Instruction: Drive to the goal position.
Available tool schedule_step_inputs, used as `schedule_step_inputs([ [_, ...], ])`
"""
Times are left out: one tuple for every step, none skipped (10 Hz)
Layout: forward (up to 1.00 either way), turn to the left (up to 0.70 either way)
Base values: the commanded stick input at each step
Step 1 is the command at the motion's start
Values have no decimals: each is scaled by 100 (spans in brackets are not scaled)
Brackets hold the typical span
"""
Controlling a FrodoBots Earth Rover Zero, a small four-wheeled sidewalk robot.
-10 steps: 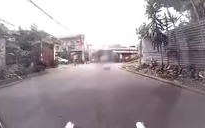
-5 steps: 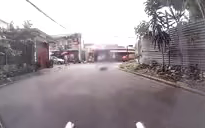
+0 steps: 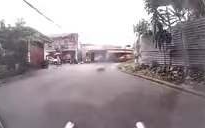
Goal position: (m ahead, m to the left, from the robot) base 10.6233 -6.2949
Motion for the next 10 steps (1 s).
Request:
schedule_step_inputs([
  [70, -14],
  [70, -14],
  [70, -14],
  [70, -14],
  [70, -14],
  [70, -14],
  [70, -12],
  [70, -4],
  [70, 0],
  [70, 0],
])
